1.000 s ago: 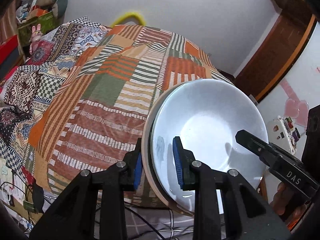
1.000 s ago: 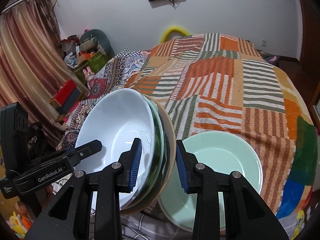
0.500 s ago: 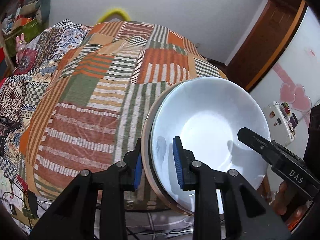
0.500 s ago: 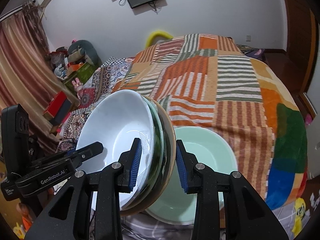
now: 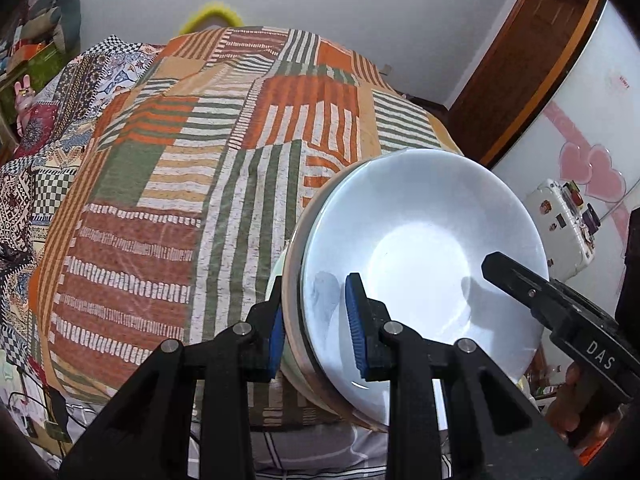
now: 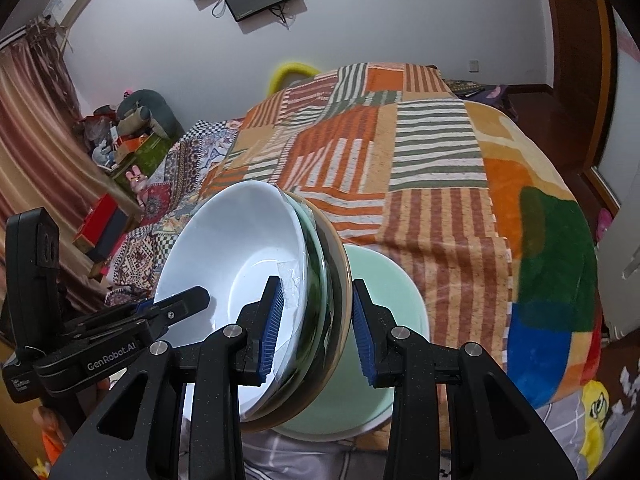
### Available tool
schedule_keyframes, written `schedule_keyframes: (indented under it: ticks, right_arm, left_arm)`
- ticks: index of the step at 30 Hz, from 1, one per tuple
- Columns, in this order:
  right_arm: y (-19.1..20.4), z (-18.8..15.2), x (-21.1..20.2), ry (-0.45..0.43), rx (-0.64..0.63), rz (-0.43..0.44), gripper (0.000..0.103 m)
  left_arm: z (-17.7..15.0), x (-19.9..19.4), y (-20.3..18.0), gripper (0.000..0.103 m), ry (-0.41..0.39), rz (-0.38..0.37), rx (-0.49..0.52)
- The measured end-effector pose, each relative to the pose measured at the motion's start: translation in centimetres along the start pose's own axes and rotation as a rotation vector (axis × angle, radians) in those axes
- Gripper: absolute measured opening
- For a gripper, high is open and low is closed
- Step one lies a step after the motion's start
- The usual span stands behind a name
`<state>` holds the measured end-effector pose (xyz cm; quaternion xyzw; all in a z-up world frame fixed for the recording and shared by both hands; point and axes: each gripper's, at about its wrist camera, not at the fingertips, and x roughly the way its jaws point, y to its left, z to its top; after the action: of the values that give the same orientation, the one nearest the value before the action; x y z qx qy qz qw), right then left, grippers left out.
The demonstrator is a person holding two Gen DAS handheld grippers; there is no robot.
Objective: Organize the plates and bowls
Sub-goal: 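Lower the nested bowls onto the plate stack and open the right gripper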
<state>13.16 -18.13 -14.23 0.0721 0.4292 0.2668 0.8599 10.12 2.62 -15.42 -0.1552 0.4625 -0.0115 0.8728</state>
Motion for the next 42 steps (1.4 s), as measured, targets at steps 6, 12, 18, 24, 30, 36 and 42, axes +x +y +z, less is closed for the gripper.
schedule_keyframes:
  ticks: [6,12,18,24,30,36,42]
  right_arm:
    - [-0.9,-0.4,0.3,0.023,0.017,-0.014,0.031]
    - [-1.6,-0.8,1.1,0.047,0.040,-0.021,0.031]
    - [-2.0,-1.2,2.1,0.083,0.054,-0.020,0.031]
    - [-1.9,-1.5,2.6,0.100,0.045,-0.040,0.031]
    - [-2.2,-1.6,3.0,0.101,0.039,-0.039,0.033]
    - [-2.0,-1.7,3.1,0.092,0.035,-0.014,0.042]
    - [-2.1,-1.6,2.8,0.095,0.033,-0.017,0.042]
  left_arm:
    - [-0.1,1.8,-0.2,0.027,0.042,-0.004,0.003]
    - [-0.3,3.1,-0.3,0.027,0.072,0.001,0.004]
    - [-0.4,4.4,0.2,0.027,0.107,0.005,-0.004]
    - [-0.5,5.1,0.3,0.027,0.111,0.010,0.003]
    - [-0.4,5.4,0.3,0.027,0.100,-0.001,0.011]
    - [-0.4,5.5,0.5,0.027,0.106,-0.018,0.004]
    - [-0.3,4.4,0.9,0.027,0.086,-0.009,-0.006]
